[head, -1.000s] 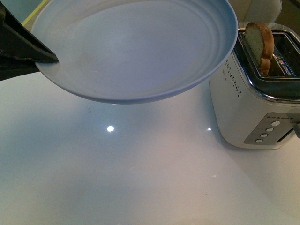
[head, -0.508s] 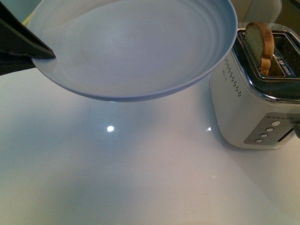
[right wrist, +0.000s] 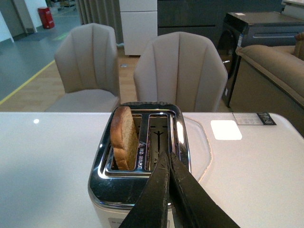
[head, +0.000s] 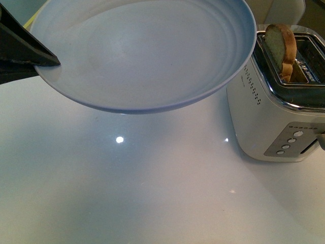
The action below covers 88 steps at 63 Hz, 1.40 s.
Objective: Left arm holds plate, right arm toasts bread
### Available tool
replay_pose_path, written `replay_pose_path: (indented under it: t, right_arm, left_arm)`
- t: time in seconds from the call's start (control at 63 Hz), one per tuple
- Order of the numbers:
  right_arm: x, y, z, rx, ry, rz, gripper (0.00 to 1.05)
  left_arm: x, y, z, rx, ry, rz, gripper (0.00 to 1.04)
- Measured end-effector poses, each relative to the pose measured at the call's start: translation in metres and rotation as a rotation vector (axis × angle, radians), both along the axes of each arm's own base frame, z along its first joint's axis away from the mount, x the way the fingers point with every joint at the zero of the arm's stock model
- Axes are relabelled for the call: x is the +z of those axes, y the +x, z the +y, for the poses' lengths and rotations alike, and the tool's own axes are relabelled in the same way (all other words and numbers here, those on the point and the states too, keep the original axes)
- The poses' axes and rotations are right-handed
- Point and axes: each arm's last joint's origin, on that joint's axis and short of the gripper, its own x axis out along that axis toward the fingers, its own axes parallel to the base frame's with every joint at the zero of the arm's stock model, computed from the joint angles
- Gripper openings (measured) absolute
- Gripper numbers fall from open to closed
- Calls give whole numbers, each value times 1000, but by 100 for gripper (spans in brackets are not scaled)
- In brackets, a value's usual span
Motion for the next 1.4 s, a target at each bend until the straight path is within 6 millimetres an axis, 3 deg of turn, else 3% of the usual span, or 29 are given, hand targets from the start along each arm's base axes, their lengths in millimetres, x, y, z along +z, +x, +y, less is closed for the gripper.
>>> replay_pose_path:
  t: [0.238, 1.397]
  right_arm:
    - [-8, -10, 0, 1, -1, -15, 2]
    - [-9, -43, 0, 0, -1, -22, 2]
  left_arm:
    - [0, 0, 0, -1, 0, 1, 3]
    - [4, -3, 0, -13, -11, -12, 3]
